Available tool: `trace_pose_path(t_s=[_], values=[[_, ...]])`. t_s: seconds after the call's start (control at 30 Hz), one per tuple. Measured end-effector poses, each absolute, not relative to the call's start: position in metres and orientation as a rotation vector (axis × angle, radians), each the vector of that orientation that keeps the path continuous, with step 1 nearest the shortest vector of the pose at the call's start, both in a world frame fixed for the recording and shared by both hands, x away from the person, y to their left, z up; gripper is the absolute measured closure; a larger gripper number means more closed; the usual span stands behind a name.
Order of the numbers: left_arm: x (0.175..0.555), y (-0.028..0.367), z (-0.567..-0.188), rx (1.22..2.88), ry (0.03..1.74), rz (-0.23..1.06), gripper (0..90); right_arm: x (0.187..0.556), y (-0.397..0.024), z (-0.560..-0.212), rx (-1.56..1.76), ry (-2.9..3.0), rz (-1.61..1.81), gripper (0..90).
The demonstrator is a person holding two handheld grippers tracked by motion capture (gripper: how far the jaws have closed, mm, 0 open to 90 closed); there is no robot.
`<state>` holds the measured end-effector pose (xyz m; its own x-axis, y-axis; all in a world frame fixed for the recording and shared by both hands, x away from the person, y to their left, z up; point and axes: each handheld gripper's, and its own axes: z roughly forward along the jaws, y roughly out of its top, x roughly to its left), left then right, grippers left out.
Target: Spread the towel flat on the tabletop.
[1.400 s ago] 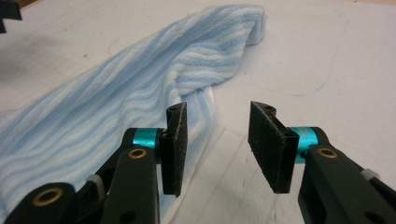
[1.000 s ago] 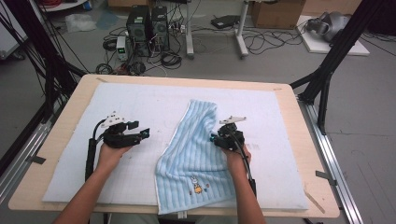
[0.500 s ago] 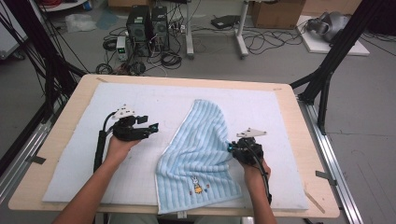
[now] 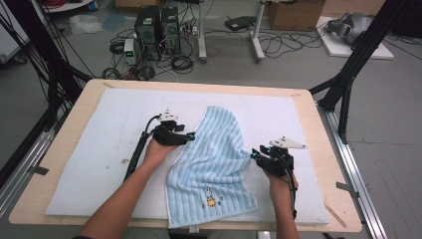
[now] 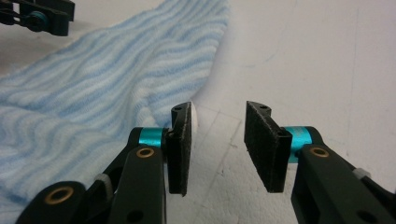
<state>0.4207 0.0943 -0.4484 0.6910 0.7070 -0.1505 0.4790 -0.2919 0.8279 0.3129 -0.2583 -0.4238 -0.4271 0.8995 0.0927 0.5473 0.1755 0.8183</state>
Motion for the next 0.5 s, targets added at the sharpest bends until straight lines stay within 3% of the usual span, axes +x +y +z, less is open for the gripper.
trace_pose_path(t_s=[0.1, 0.23, 0.3, 0.4, 0.5], values=[[0.421, 0.08, -0.449, 2.011, 0.884, 0.324, 40.5, 0.313, -0.261, -0.425, 1.371, 2.039, 1.163, 61.2], [0.419, 0.066, -0.451, 2.1, 0.834, 0.382, 48.3, 0.313, -0.259, -0.423, 1.351, 2.036, 1.174, 61.0], [0.419, 0.063, -0.45, 2.108, 0.826, 0.388, 56.4, 0.312, -0.258, -0.423, 1.351, 2.039, 1.18, 60.7], [0.416, 0.06, -0.449, 2.118, 0.79, 0.358, 84.8, 0.312, -0.256, -0.423, 1.342, 2.045, 1.18, 60.6], [0.415, 0.065, -0.447, 2.118, 0.82, 0.354, 85.8, 0.311, -0.255, -0.423, 1.342, 2.045, 1.18, 60.6]])
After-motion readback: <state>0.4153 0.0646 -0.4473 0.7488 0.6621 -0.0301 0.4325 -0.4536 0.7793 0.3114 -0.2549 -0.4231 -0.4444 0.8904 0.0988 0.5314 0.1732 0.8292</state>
